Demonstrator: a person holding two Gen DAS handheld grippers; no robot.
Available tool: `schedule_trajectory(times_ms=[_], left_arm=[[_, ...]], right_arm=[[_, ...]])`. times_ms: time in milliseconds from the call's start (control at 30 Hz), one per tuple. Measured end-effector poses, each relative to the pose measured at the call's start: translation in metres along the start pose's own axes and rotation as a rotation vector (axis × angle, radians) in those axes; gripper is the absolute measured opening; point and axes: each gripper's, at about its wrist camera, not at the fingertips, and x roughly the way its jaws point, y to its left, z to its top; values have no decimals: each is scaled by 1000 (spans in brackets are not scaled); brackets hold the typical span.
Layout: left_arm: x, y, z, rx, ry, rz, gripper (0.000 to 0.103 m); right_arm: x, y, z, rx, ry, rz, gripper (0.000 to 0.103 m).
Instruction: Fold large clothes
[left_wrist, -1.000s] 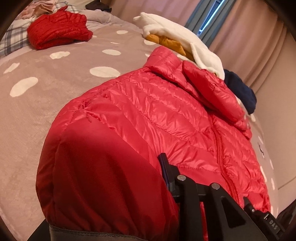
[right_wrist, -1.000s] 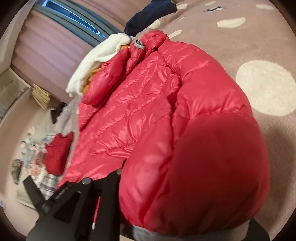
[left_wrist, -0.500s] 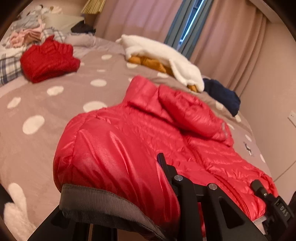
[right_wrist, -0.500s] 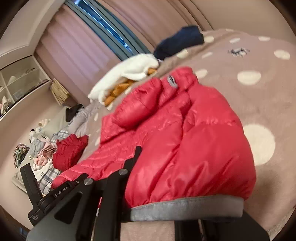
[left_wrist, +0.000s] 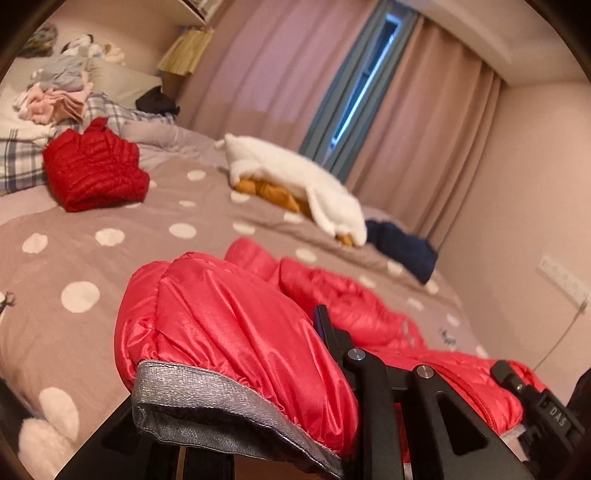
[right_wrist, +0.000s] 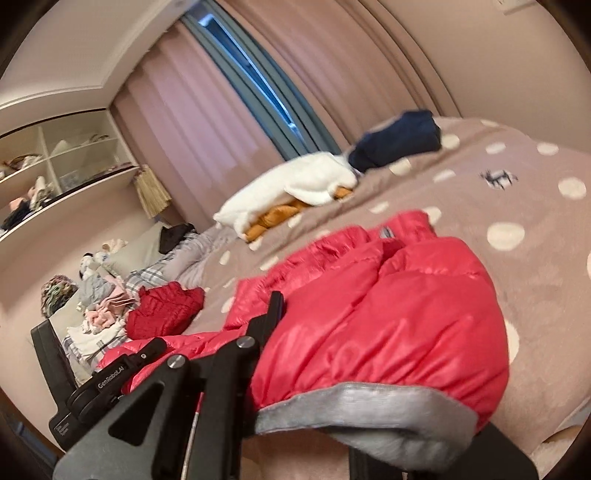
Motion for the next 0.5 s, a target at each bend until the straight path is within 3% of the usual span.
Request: schedule_trajectory(times_ms=[167, 500], left_arm=[[-27, -6, 12, 14, -79, -36, 22], [-54, -17, 16, 73, -149, -77, 22]], right_arm=[[-21, 14, 9, -41, -52, 53, 13], [-51, 27, 25, -76, -129, 95, 14]])
